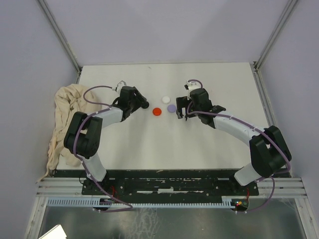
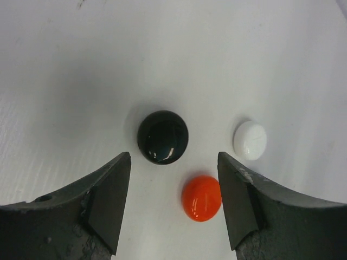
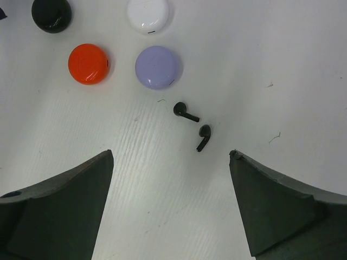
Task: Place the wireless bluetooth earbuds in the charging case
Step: Pick up the charging case at the center of the board.
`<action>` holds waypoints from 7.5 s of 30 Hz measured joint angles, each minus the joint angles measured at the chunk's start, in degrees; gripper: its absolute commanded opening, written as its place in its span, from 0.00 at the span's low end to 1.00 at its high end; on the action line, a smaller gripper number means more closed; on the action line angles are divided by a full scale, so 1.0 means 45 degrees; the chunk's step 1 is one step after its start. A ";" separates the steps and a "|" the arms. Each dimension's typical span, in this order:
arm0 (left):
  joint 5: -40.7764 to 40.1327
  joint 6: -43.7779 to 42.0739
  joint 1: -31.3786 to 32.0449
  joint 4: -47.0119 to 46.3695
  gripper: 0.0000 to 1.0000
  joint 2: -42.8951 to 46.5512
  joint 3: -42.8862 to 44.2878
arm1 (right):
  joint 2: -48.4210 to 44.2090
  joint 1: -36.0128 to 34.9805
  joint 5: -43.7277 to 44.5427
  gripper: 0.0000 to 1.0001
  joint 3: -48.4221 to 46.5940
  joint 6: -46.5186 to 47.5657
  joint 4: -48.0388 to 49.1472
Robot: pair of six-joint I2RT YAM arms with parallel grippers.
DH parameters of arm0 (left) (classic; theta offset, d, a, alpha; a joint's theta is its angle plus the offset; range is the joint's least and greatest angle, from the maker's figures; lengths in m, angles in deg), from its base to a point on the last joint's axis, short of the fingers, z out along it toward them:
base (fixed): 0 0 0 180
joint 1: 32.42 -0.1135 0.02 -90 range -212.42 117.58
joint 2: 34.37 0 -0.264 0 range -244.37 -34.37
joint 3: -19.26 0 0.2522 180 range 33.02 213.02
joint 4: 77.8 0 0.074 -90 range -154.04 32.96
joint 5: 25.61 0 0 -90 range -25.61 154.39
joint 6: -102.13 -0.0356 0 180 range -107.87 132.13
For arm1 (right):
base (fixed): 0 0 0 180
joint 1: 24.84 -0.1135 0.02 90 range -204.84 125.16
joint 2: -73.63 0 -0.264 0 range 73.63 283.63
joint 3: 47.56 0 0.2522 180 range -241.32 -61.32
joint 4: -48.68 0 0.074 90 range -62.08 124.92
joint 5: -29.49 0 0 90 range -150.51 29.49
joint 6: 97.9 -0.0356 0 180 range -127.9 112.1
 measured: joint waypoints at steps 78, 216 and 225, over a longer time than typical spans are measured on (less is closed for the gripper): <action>0.3968 0.2011 -0.2681 -0.2365 0.70 0.4925 -0.5741 | 1.1332 -0.2346 -0.1855 0.90 -1.2915 0.3317 -0.3288; 0.8524 0.5071 0.0515 -1.1914 0.03 0.1030 -0.7091 | 0.0797 -0.1967 -0.5532 0.87 -0.0656 0.4707 0.1661; 0.8529 0.5236 0.0495 -1.2148 0.03 0.0661 -0.6965 | -0.0908 -0.1506 -0.3303 0.96 -0.0340 0.3653 0.1588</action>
